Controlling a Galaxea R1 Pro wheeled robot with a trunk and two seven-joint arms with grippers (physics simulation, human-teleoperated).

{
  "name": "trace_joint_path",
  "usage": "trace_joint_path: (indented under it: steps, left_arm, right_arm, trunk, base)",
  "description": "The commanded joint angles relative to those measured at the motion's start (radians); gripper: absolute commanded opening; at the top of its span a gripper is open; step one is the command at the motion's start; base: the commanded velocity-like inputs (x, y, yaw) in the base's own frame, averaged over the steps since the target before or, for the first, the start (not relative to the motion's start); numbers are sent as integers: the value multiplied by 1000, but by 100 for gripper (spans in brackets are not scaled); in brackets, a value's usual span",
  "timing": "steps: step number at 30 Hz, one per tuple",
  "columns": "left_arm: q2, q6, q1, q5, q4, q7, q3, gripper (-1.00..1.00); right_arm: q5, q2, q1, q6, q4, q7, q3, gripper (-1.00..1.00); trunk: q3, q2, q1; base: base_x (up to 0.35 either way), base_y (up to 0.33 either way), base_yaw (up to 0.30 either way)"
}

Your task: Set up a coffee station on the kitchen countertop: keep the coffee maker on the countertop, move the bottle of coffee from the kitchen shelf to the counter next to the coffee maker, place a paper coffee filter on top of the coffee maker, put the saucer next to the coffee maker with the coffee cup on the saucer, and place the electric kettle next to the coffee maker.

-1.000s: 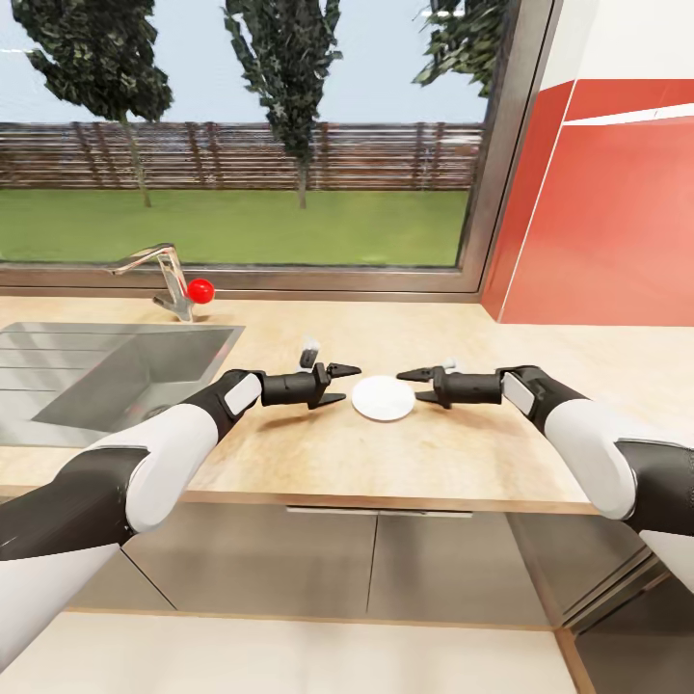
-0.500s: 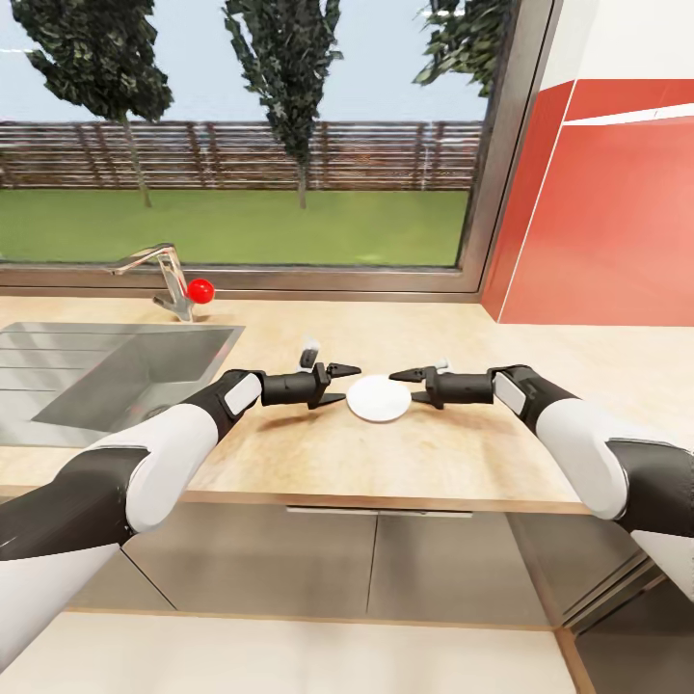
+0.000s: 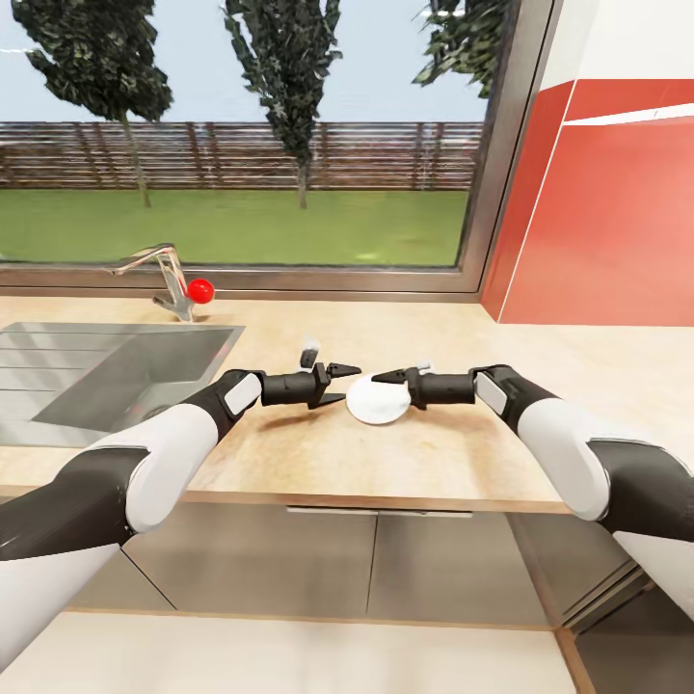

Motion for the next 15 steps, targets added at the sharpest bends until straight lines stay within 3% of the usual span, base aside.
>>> trace_joint_path:
  steps: [1, 15]
  left_arm:
    - [0, 6, -1, 1, 0, -1, 3, 100]
    - [0, 6, -1, 1, -1, -1, 3, 100]
  right_arm:
    - [5, 4, 0, 8, 0, -2, 16, 100]
    - [7, 37, 0, 8, 0, -3, 15, 100]
  trunk:
    - [-1, 0, 0]
    - [-1, 0, 0]
  base:
    - [0, 0, 0]
    - [0, 0, 0]
